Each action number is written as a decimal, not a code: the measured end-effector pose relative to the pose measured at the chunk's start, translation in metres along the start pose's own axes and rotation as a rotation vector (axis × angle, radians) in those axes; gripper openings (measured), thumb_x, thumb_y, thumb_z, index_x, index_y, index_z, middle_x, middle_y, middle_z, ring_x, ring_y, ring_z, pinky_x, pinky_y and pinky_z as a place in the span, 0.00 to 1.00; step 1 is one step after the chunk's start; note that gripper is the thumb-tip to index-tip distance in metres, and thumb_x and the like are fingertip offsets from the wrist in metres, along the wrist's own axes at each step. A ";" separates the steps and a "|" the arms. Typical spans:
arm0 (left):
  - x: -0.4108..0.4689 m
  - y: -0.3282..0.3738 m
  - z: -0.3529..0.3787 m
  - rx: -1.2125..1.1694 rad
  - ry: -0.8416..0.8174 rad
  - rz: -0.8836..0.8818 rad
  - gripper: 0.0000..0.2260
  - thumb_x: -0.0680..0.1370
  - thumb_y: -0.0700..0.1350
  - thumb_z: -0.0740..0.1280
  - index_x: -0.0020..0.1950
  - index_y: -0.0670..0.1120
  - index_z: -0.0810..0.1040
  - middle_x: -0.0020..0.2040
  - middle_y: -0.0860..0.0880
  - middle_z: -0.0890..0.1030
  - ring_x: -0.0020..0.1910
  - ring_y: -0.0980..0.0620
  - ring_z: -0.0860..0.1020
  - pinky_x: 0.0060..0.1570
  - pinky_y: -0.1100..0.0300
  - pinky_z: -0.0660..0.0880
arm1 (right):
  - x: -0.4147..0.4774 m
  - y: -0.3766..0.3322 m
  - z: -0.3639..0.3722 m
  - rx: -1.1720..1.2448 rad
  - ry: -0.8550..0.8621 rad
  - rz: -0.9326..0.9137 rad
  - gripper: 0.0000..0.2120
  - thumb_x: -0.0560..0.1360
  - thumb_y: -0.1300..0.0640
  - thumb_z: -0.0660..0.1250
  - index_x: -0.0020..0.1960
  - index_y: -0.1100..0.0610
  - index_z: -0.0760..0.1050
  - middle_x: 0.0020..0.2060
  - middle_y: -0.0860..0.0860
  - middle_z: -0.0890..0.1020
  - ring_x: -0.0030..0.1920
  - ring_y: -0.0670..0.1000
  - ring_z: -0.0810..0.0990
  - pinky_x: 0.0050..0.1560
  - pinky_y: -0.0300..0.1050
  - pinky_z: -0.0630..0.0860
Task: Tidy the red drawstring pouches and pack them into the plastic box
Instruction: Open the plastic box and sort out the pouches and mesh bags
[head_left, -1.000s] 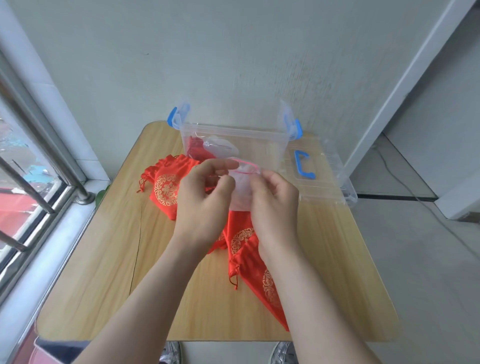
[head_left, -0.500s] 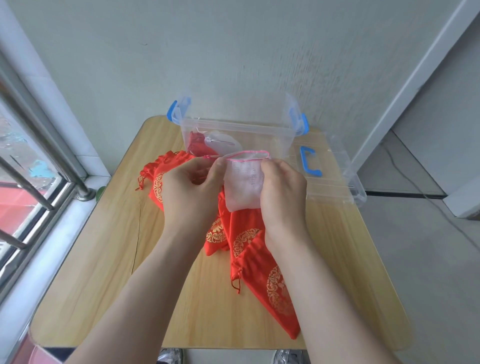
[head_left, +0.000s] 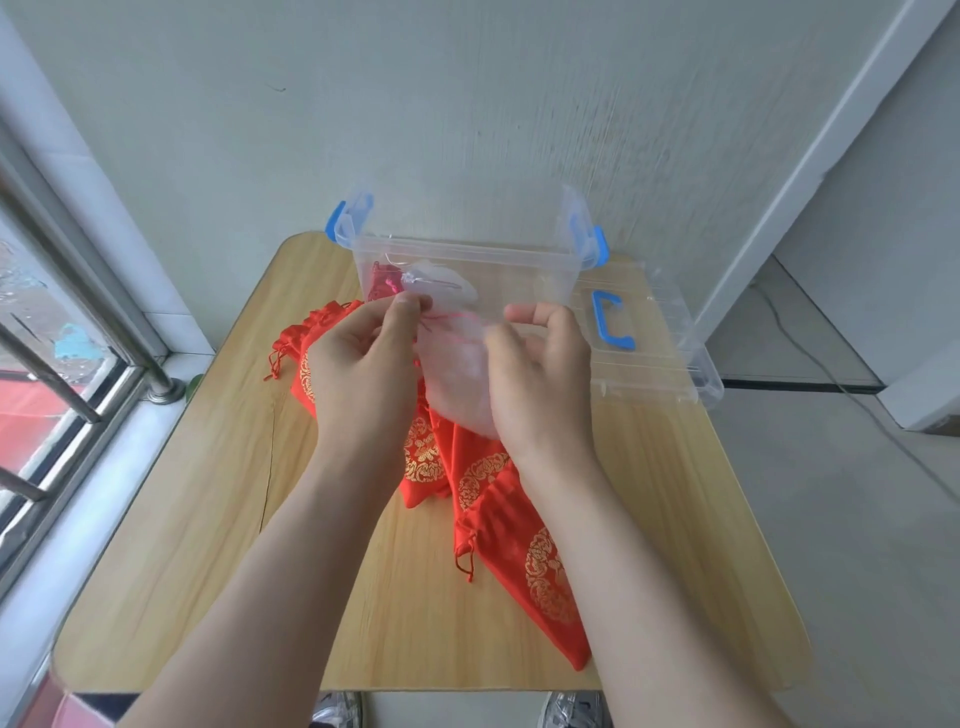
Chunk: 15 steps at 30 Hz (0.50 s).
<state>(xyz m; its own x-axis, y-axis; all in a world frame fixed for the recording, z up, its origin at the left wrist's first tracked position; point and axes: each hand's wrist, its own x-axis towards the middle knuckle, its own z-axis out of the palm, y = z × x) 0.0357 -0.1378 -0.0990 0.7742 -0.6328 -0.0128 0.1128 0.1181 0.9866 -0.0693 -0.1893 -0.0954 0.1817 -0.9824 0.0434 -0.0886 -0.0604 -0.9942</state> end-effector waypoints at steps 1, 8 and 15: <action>0.000 0.001 0.000 0.002 -0.005 -0.008 0.10 0.83 0.49 0.68 0.51 0.48 0.89 0.46 0.50 0.88 0.48 0.51 0.84 0.56 0.49 0.80 | -0.003 -0.003 -0.002 0.010 -0.060 0.007 0.09 0.78 0.61 0.67 0.57 0.52 0.77 0.33 0.46 0.84 0.33 0.42 0.81 0.36 0.37 0.76; -0.002 0.020 -0.009 0.014 -0.090 -0.033 0.12 0.84 0.44 0.66 0.51 0.39 0.85 0.37 0.48 0.83 0.37 0.54 0.81 0.40 0.61 0.78 | -0.010 -0.011 -0.003 -0.034 -0.351 -0.025 0.09 0.77 0.60 0.65 0.45 0.54 0.83 0.34 0.56 0.86 0.33 0.59 0.85 0.31 0.50 0.78; -0.007 0.020 -0.017 0.527 -0.426 0.232 0.19 0.83 0.44 0.68 0.31 0.51 0.78 0.27 0.57 0.71 0.29 0.59 0.67 0.32 0.64 0.65 | -0.001 0.000 -0.011 -0.047 -0.273 -0.085 0.09 0.81 0.46 0.68 0.53 0.45 0.87 0.39 0.53 0.85 0.38 0.49 0.83 0.42 0.55 0.83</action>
<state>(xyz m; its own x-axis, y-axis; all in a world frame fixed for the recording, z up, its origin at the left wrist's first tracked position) 0.0429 -0.1182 -0.0820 0.4190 -0.8928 0.1654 -0.4245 -0.0316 0.9049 -0.0805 -0.1907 -0.0938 0.4467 -0.8899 0.0925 -0.1058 -0.1552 -0.9822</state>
